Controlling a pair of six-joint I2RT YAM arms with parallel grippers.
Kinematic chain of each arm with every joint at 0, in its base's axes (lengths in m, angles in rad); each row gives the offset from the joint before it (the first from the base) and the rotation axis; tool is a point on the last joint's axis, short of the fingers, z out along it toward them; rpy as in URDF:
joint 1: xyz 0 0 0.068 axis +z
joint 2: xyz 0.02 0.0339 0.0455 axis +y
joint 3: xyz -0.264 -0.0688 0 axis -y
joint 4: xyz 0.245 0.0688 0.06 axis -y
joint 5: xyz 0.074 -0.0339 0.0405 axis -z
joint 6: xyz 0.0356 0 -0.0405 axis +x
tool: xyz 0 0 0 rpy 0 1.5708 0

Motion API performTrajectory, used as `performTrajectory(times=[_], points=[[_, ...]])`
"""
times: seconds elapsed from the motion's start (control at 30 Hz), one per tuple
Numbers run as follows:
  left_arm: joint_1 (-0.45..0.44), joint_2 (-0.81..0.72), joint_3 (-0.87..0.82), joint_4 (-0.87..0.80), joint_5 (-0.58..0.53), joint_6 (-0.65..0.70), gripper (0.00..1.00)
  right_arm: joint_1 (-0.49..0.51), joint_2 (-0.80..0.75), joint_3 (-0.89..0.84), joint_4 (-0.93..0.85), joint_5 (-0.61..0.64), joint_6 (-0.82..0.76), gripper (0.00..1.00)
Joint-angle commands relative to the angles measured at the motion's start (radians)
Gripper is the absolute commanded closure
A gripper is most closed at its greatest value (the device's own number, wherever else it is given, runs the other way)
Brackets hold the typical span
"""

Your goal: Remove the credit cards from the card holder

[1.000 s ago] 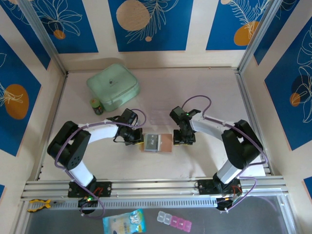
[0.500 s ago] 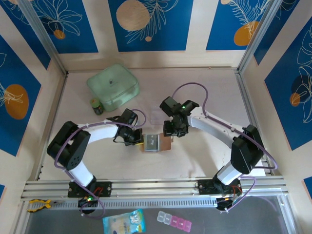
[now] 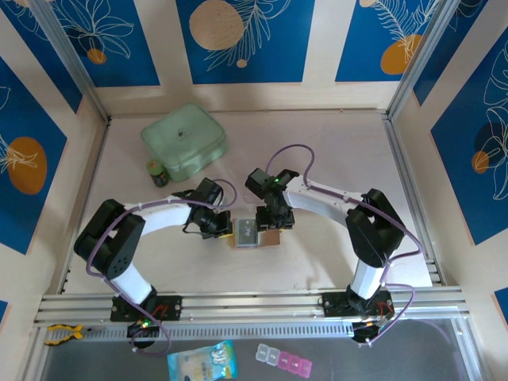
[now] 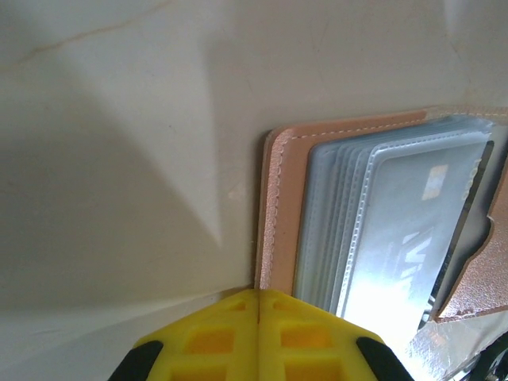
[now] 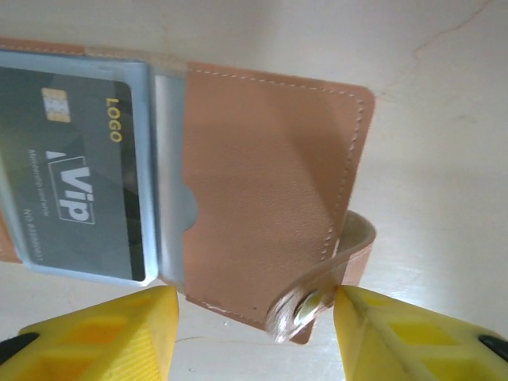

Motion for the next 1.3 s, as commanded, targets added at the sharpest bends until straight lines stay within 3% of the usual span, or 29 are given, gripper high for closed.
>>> performTrajectory(times=[0.0,0.4,0.63,1.03,1.27], points=[[-0.007,-0.029,0.006,-0.026,0.004,-0.012,1.0,0.002,-0.021,0.029,-0.057,0.044,0.014,0.45],[-0.013,-0.048,0.014,0.016,0.032,-0.05,1.0,0.068,-0.048,0.165,-0.039,-0.038,0.0,0.45],[-0.015,0.006,0.007,0.048,0.054,-0.066,1.0,0.073,0.032,0.131,0.079,-0.187,0.006,0.45],[-0.015,0.022,0.001,-0.006,0.009,-0.04,1.0,0.006,0.051,0.047,-0.006,-0.014,0.003,0.34],[-0.015,0.022,0.003,-0.015,0.005,-0.04,1.0,-0.048,0.028,-0.014,-0.003,0.003,-0.02,0.25]])
